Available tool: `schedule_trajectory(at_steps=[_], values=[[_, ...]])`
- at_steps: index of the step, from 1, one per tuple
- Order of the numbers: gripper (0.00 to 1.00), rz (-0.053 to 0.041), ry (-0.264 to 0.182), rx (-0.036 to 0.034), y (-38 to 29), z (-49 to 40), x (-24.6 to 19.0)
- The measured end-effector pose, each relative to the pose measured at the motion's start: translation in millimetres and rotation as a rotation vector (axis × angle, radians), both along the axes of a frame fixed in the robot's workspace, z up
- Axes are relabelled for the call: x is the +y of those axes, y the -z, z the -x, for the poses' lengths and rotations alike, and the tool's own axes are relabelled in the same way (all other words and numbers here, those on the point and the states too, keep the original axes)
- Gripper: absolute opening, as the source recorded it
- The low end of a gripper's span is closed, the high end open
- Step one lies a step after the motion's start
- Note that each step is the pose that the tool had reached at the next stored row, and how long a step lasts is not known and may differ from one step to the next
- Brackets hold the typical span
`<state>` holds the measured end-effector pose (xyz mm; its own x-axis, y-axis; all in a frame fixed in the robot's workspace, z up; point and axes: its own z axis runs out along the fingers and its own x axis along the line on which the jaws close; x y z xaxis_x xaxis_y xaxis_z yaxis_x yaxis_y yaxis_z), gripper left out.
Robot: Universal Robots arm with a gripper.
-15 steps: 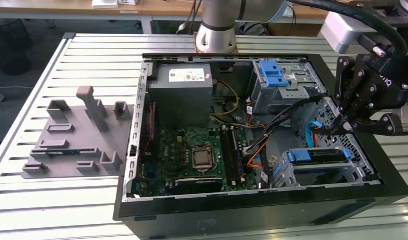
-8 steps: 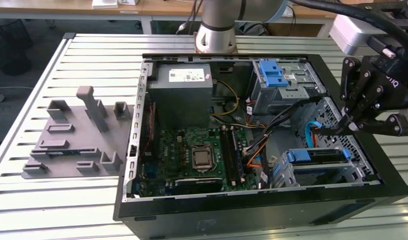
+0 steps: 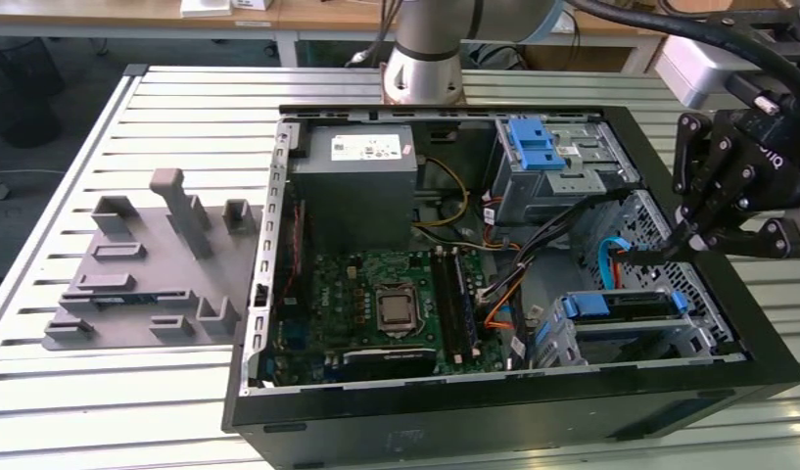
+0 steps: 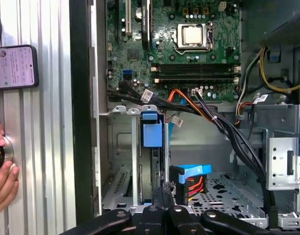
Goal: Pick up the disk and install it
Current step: 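Insert the first disk wire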
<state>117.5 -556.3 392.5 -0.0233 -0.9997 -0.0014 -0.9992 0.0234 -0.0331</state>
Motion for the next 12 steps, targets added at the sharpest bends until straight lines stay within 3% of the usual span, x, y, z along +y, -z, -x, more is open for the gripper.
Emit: schedule_trajectory(at_steps=[2, 8, 12], values=[[0.11, 0.003, 0.0, 0.0, 1.5, -2.7, 5.0], [0.11, 0.024, 0.0, -0.0012, 7.7, -5.6, 23.7], [0.11, 0.028, 0.0, -0.0012, 12.7, -6.4, 25.4]])
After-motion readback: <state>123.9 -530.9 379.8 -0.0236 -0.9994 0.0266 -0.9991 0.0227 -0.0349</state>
